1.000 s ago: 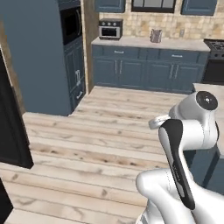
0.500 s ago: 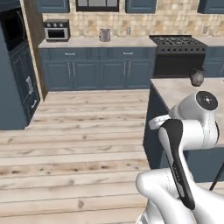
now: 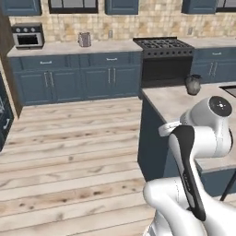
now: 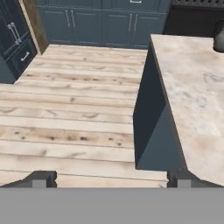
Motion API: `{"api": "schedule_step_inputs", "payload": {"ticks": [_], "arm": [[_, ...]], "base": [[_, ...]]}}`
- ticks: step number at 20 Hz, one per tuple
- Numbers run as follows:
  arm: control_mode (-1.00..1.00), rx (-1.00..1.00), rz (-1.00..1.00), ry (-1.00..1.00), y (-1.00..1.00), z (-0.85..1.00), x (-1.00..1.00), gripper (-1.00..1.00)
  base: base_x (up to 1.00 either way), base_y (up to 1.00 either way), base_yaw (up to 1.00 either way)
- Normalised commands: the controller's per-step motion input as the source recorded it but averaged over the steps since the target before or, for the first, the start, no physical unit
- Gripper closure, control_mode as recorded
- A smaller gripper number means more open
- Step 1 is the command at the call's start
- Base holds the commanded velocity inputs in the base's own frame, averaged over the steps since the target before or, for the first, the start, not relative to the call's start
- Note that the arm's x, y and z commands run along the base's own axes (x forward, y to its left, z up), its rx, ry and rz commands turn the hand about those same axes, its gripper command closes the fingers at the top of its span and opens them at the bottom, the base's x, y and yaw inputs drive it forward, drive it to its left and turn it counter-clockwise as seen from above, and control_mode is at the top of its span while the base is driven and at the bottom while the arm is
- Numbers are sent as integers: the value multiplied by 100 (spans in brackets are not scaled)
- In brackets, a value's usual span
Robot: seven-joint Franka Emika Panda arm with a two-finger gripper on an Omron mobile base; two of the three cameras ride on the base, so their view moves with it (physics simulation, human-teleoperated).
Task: Move the broccoli and brussel sprout from the second highest shelf to the top shelf to make space. Then, place the pitcher from the counter on the cleared second highest shelf.
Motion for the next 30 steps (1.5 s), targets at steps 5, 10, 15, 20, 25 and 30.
{"api": "schedule_step_inputs", "payload": {"ticks": [5, 10, 15, 20, 25, 30], "arm": [[100, 0, 0, 0, 0, 0, 0, -100], [100, 0, 0, 0, 0, 0, 0, -100], [100, 0, 0, 0, 0, 0, 0, -100], [100, 0, 0, 0, 0, 0, 0, -100], [100, 0, 0, 0, 0, 0, 0, -100], [100, 0, 0, 0, 0, 0, 0, -100]], "base": [[74, 2, -20], [25, 0, -24], [5, 9, -33], [28, 51, -33], [35, 86, -29], [29, 100, -28]]}}
